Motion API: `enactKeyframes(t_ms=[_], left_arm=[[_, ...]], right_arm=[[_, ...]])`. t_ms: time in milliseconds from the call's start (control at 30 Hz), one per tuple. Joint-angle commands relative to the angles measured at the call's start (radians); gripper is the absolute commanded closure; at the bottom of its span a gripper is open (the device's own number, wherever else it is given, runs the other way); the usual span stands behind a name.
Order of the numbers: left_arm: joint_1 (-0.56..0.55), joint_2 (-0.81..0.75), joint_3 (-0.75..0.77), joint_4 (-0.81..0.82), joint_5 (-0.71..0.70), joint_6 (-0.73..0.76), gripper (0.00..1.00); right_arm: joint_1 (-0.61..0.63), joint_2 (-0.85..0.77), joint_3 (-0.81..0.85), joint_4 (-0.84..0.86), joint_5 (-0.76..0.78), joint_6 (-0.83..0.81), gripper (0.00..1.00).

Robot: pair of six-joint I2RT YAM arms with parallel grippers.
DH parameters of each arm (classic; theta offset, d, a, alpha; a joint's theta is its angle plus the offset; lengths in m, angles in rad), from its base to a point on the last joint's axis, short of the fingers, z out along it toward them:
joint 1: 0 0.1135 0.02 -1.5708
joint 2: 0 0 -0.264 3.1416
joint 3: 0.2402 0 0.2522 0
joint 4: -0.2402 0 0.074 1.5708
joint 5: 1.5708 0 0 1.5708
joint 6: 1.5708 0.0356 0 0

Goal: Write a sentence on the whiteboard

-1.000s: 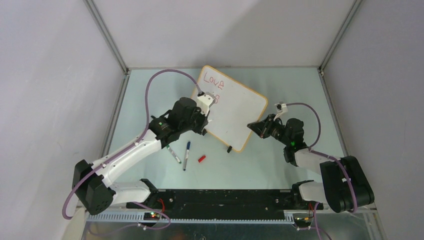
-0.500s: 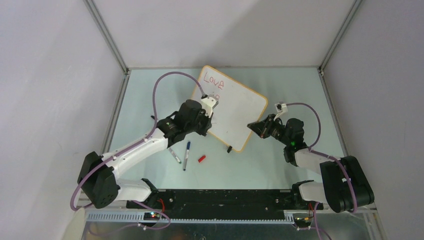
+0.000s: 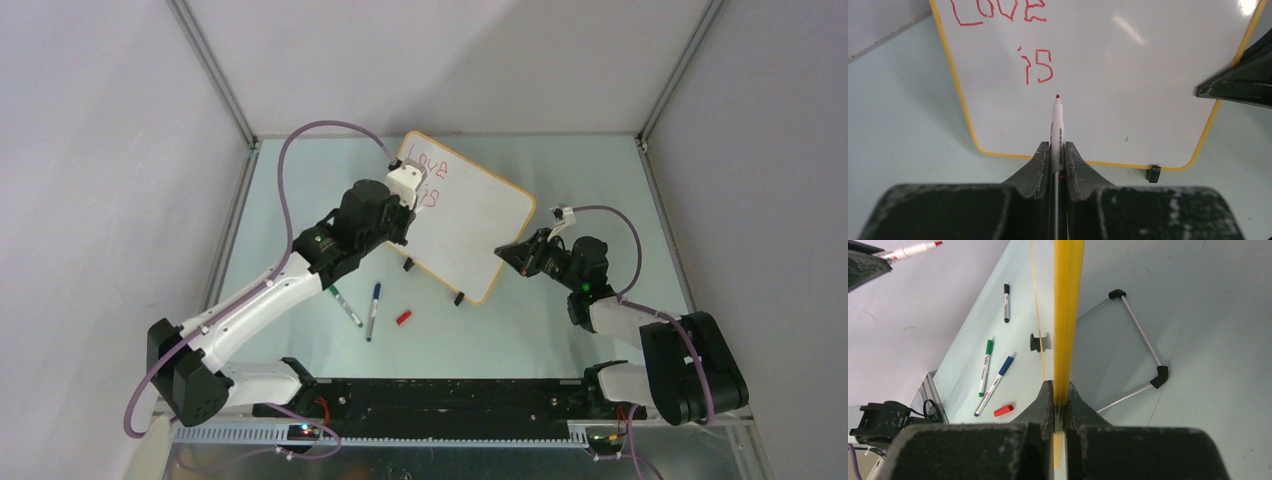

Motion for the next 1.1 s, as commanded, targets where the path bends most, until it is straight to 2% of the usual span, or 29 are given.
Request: enactKeyframes(t_ms=[0, 167, 333, 533, 667, 1067], left_arm=[[0.022, -0.045, -0.080, 0.094, 0.007, 0.038, 1.00], [0.024, -0.050, -0.101, 0.100, 0.029, 0.020, 1.00], [0.024, -0.028, -0.139, 0.174, 0.004, -0.036, 1.00], [0.024, -0.048, -0.216, 0.274, 0.060, 0.002, 0.99], [0.025, -0.044, -0.235, 0.284, 0.055, 0.044, 0.99], [0.081, -0.014, -0.244, 0.317, 0.152, -0.048, 1.00]], right_arm=[[-0.031, -0.004, -0.007, 0.003, 0.102, -0.057, 1.00], [-0.039, -0.010, -0.007, -0.010, 0.101, -0.057, 1.00], [-0.042, -0.019, -0.006, -0.019, 0.101, -0.059, 1.00], [-0.054, -0.035, -0.006, -0.045, 0.118, -0.063, 1.00], [-0.066, -0.041, -0.006, -0.060, 0.121, -0.062, 1.00], [-0.081, -0.047, -0.007, -0.078, 0.128, -0.068, 1.00]])
